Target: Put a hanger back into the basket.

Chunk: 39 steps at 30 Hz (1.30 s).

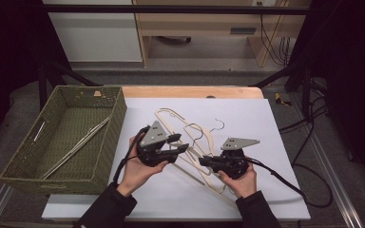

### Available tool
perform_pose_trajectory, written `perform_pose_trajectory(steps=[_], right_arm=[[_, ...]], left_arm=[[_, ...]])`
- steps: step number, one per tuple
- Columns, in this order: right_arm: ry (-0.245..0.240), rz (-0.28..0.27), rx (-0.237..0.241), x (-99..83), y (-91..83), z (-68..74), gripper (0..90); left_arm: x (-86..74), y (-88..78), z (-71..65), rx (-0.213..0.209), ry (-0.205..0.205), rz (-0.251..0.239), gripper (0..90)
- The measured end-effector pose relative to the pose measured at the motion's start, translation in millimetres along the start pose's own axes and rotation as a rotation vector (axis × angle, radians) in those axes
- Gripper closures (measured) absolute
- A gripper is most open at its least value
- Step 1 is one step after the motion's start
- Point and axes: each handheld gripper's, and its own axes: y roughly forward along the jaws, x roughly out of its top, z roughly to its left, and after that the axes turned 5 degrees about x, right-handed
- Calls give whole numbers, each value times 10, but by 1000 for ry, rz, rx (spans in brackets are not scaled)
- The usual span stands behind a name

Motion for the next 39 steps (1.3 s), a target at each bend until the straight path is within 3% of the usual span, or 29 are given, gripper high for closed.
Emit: perform_pose_trajectory(steps=[3, 7, 9, 16, 21, 24, 27, 30, 35, 39], right_arm=[[-7, -1, 24, 3, -4, 8, 872], [-30, 16, 75, 11, -12, 22, 872], [-41, 32, 95, 6, 8, 35, 873], [-76, 70, 141, 0, 65, 105, 873], [-102, 75, 181, 12, 69, 160, 872], [-107, 93, 194, 8, 84, 171, 872], [-111, 108, 205, -4, 108, 169, 872], [-111, 114, 209, -9, 119, 167, 872], [-116, 111, 206, -5, 114, 167, 863], [-141, 77, 153, 4, 87, 169, 816]], left_arm=[[-109, -122, 39, -3, 6, 14, 450], [-316, -258, 108, -20, 2, 36, 413], [-408, -247, 149, -42, -2, 47, 413], [-452, -106, 133, -93, 26, 91, 408], [-514, 12, 79, -140, 73, 142, 462], [-531, 31, 72, -136, 93, 160, 541], [-554, 27, 103, -144, 81, 172, 625], [-561, 26, 90, -141, 119, 178, 646], [-544, -14, 87, -140, 158, 186, 684], [-518, -61, 71, -160, 150, 191, 746]])
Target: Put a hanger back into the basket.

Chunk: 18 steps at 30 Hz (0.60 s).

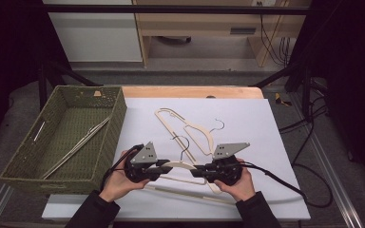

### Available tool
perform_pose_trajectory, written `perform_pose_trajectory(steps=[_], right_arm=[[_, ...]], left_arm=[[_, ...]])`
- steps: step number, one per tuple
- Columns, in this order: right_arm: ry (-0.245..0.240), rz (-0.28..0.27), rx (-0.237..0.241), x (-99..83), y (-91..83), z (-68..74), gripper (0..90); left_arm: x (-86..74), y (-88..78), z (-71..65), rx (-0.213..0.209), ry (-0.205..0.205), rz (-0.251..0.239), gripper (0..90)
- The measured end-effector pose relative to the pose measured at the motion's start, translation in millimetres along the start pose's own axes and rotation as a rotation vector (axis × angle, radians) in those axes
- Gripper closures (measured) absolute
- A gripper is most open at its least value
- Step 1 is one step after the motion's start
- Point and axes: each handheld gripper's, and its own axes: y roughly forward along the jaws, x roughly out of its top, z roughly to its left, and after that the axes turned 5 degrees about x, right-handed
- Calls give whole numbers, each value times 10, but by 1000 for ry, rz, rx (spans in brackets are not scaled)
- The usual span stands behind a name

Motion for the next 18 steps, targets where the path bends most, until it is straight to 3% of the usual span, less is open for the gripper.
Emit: perform_pose_trajectory(steps=[10, 11, 15, 18], right_arm=[[-24, -34, -84, 13, -53, 2, 699], [-31, -39, -98, 12, -57, -1, 658], [-41, -64, -121, 19, -77, 6, 602], [-40, -77, -135, 24, -109, 7, 587]], left_arm=[[43, -22, -96, -37, -19, 9, 814], [48, -24, -114, -57, -41, 3, 831], [46, -38, -140, -98, -67, 4, 866], [35, -74, -159, -69, -72, 6, 870]])
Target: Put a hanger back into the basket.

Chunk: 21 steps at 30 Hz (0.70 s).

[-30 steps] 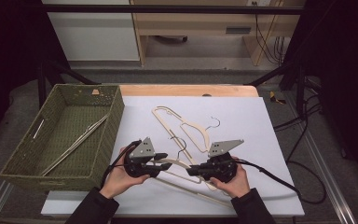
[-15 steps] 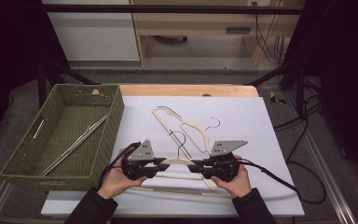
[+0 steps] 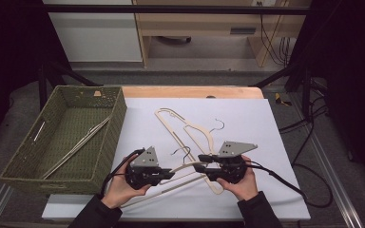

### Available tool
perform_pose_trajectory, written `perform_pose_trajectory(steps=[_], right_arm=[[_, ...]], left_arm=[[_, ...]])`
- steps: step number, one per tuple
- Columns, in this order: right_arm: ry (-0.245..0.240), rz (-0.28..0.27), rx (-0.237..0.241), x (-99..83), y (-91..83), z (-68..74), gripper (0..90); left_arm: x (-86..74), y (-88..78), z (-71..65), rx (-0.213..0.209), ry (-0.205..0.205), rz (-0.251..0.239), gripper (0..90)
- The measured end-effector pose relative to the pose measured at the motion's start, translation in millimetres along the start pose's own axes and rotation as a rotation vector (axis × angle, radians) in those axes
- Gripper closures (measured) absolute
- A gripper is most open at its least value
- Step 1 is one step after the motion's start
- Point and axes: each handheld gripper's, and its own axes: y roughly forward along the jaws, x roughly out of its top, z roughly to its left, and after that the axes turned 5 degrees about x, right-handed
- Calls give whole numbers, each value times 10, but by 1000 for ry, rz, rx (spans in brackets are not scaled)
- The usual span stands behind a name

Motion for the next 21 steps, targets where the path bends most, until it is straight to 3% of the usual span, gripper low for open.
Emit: perform_pose_trajectory(steps=[4, 7, 10, 15, 21], right_arm=[[13, -21, -7, 9, -51, -9, 531], [44, -62, -47, 8, -151, -52, 428], [97, -100, -98, -23, -226, -123, 314], [161, -112, -196, -101, -328, -252, 173], [196, -117, -253, -195, -422, -365, 79]], left_arm=[[-8, -54, 22, 26, -28, -23, 870], [-6, -125, 44, 76, -57, -46, 870], [-3, -175, 59, 98, -72, -63, 869], [17, -289, 69, 138, -86, -98, 869], [48, -423, 45, 163, -87, -141, 869]])
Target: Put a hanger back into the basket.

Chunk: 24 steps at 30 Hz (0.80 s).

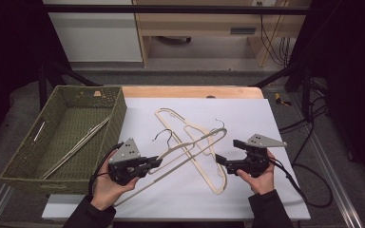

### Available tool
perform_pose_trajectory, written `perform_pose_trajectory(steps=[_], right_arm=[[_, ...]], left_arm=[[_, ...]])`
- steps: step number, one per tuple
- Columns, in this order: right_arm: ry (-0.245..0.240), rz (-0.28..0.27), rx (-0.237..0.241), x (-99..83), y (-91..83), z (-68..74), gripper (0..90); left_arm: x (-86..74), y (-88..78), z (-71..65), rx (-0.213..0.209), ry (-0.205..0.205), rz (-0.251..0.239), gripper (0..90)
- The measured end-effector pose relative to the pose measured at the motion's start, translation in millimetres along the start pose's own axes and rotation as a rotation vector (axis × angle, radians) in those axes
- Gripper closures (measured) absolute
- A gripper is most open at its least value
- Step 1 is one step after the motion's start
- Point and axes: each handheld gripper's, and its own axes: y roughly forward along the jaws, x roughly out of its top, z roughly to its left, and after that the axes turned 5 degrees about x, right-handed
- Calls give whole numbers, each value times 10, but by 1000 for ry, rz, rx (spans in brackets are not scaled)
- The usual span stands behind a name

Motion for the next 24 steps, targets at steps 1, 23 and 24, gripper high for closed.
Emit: perform_pose_trajectory(steps=[1, 23, 24], right_arm=[[5, -4, -17, -12, -17, -18, 72], [25, -22, -37, -35, -115, -75, 48], [27, -21, -36, -35, -116, -73, 48]], left_arm=[[12, -18, -5, 3, 2, -5, 869], [654, -735, 473, 117, 24, -83, 869], [668, -778, 521, 128, 23, -85, 869]])
